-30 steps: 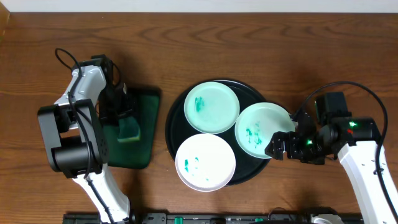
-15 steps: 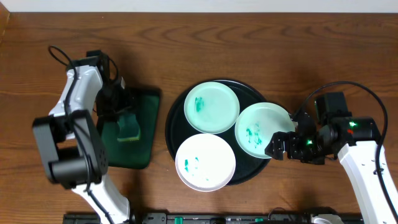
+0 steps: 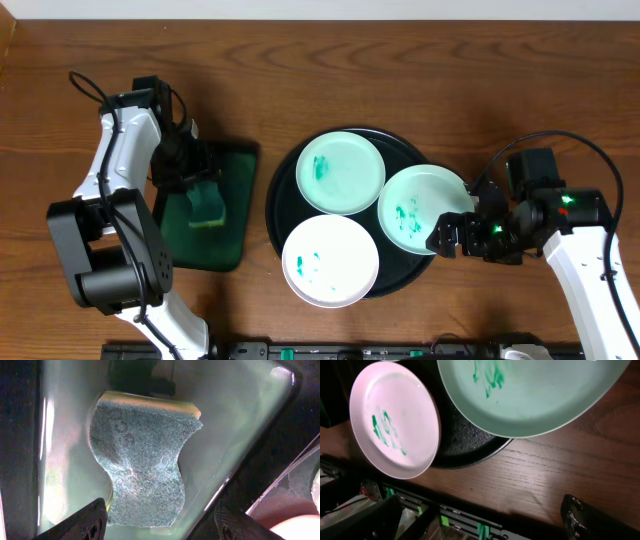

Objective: Clean dirty plates on tray and stack at the side
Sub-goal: 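Lower the left gripper onto the sponge and grasp it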

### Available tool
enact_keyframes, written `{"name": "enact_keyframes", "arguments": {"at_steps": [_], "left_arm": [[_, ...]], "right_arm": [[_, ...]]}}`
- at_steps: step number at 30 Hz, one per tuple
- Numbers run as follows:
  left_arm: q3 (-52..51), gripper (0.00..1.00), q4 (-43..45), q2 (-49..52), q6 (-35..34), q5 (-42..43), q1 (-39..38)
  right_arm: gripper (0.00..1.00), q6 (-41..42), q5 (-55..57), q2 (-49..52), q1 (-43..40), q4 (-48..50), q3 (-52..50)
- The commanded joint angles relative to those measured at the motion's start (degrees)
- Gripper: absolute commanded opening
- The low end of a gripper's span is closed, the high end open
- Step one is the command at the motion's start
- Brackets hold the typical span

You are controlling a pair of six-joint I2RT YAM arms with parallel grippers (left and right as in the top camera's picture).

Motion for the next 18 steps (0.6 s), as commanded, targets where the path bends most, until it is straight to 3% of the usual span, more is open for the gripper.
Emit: {"name": "enact_keyframes", "arguments": {"at_steps": [1,14,18], "left_arm": [[0.28,0.70,0.09,1.84,-0.44,0.68,1.66],[0.28,0.67,1.09,7.17,0.39,2.56,3.54],[0.04,0.61,1.31,8.17,0.42,2.58,3.54]], "right_arm": [[0.99,-1.05,-1.01,-0.46,0.39,-0.31,0.98],[0.99,-1.40,-1.03,-0.46,0.39,0.00,0.98],[0.99,-1.40,-1.01,-0.46,0.39,0.00,0.98]]}}
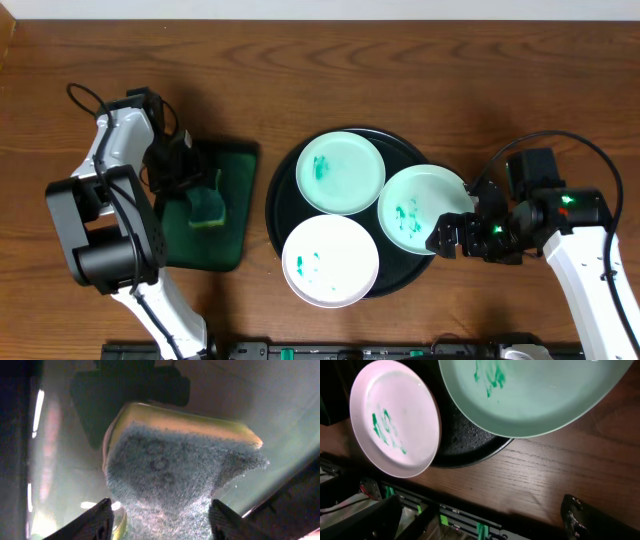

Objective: Clean dirty plates on tray and stack at the side
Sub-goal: 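Lower the left gripper onto the sponge and grasp it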

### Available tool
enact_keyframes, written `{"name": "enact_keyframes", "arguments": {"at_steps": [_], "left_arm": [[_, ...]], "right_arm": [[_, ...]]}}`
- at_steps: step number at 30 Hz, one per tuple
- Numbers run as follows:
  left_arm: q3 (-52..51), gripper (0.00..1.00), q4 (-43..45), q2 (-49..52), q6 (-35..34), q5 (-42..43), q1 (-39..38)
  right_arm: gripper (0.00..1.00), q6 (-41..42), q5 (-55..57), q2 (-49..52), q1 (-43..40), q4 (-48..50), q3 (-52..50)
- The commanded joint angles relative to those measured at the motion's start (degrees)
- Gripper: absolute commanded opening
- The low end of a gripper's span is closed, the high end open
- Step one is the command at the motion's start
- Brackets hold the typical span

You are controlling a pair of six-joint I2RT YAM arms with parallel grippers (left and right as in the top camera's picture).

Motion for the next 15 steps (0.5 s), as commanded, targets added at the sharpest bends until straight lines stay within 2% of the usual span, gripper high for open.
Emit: {"name": "enact_keyframes", "arguments": {"at_steps": [1,8,11,14,15], "left_arm": [[-0.04,0.61,-0.04,1.27,0.46,0.76,0.02],[-2.36,0.54,2.14,1.38,0.44,0.76,0.02],[-3.30,0.36,2.73,1.38,0.44,0.98,0.02],[-3.32,0.34,2.71,1.38,0.44,1.40,0.02],[-3.32,0.29,2.69,1.38,0.44,1.55,0.02]], "right_arm": [[0.99,-0.74,-0.90,-0.46,0.39,0.02,0.98],[0.99,-0.74,-0.87,-0.46,0.39,0.04,0.98],[0.98,-0.74,-0.90,-0.46,0.39,0.00,0.98],[0.94,-0.74,-0.90,-0.46,0.39,0.00,0.98],[0.91,-0.74,-0.90,-0.46,0.39,-0.02,0.98]]}}
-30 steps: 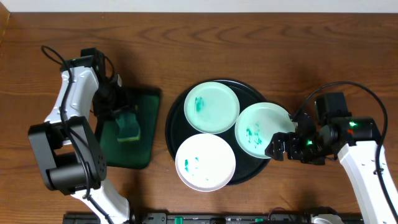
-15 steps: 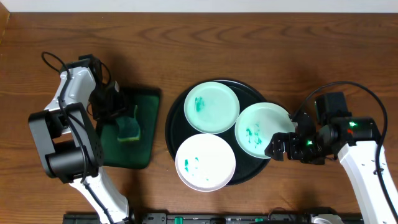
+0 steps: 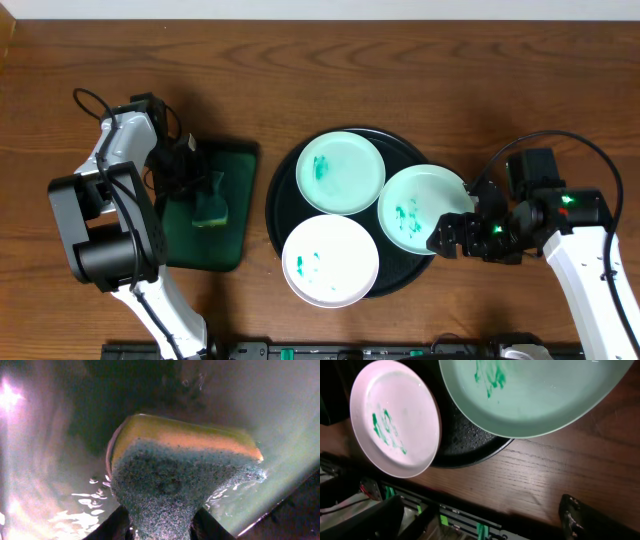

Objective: Clean dirty plates on tray and stack at the side
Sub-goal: 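Lower the left gripper onto the sponge and grasp it, then move the right gripper to the top plate rim and grip it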

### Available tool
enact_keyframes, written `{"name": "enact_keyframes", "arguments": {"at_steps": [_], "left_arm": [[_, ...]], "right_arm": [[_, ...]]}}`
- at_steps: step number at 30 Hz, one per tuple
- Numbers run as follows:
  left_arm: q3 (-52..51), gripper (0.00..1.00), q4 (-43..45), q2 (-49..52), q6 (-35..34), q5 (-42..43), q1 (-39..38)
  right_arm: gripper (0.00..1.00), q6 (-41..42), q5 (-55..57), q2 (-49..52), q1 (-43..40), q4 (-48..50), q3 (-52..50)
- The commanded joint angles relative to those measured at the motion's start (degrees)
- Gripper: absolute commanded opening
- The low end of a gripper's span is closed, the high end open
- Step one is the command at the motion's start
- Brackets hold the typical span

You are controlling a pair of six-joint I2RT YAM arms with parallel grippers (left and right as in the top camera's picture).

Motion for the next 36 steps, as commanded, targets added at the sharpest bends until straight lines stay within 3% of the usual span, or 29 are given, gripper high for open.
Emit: {"name": "enact_keyframes", "arguments": {"at_steps": [1,2,3,7,13,26,36], "left_arm": [[-1.11,0.24,-0.28,0.74,0.42,-0.15,0.04],[-1.11,0.12,-0.28,0.74,0.42,-0.15,0.04],[-1.11,0.08,-0.28,0.74,0.39,-0.15,0.04],[-0.92,0.08,-0.46,0.70,0.17,-0.15,0.04],[1.55,0.07,-4.20,-0.70,0.00,-0.17,0.04],[1.68,0.08,-6.75,-15.87,-0.07,-1.16,0.04],[1.55,0.07,-6.08,-7.15,-0.70,-3.41,0.04]], "right_arm": [[0.87,-0.48,-0.87,-0.46,0.39,-0.09,0.98],[0.80,-0.48,-0.87,-0.46,0.39,-0.20,0.98],[0.75,-0.48,-0.87,-0.46,0.39,-0.26,0.98],[0.35,-0.46,-0.87,-0.46,0.39,-0.50,0.98],[0.07,-0.20,-0.87,-0.46,0.39,-0.72,0.98],[0.06,-0.04,-0.85,-0.46,0.39,-0.24,0.98],[0.06,0.17,-0.90,-0.46,0.39,-0.48,0.98]]}}
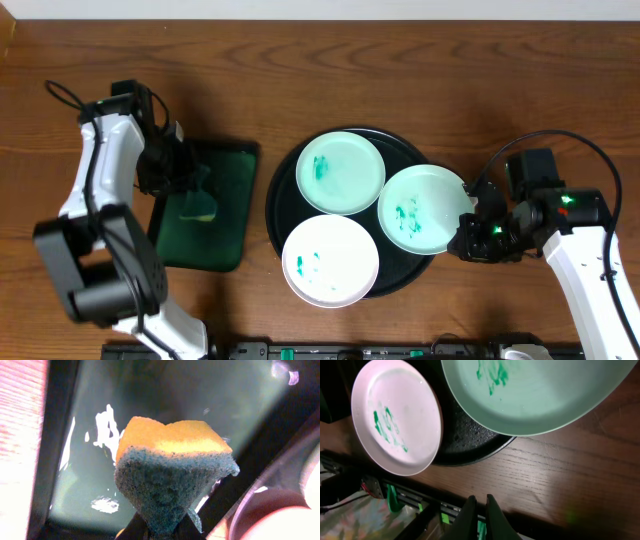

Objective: Clean dirty plates on tray and stack at the side
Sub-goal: 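Move the right gripper to the top plate rim and grip it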

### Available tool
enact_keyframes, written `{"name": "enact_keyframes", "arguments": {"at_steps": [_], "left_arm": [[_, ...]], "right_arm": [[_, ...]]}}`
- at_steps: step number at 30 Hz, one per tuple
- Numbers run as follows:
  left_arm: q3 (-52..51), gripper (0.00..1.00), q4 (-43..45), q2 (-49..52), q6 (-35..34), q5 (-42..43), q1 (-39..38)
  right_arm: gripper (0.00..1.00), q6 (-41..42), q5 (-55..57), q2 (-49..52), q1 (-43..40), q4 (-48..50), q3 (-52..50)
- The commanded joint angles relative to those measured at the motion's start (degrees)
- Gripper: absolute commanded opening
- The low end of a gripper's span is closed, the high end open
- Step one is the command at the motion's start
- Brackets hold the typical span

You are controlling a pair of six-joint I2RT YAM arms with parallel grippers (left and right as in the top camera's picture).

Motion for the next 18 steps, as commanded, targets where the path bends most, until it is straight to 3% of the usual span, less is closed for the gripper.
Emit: {"name": "enact_keyframes", "arguments": {"at_steps": [1,7,10,18], "left_arm": [[0.63,0.07,0.22,5.03,-0.55,-0.74,0.17],[0.63,0.07,1.84,8.09,-0.74,1.07,-0.07],[0.63,0.08,1.55,5.97,-0.74,1.20,-0.61],[0.63,0.08,-2.36,-4.04,-1.16,1.09,-3.15]], "right_arm": [[0.06,0.17,-0.52,-0.46,0.28,-0.09,0.98],[0.07,0.17,-1.11,-0.46,0.28,-0.50,0.98],[0.17,0.09,-3.13,-0.46,0.28,0.00,0.98],[0.74,1.14,-4.96,0.11,3.74,12.33,1.77]]}}
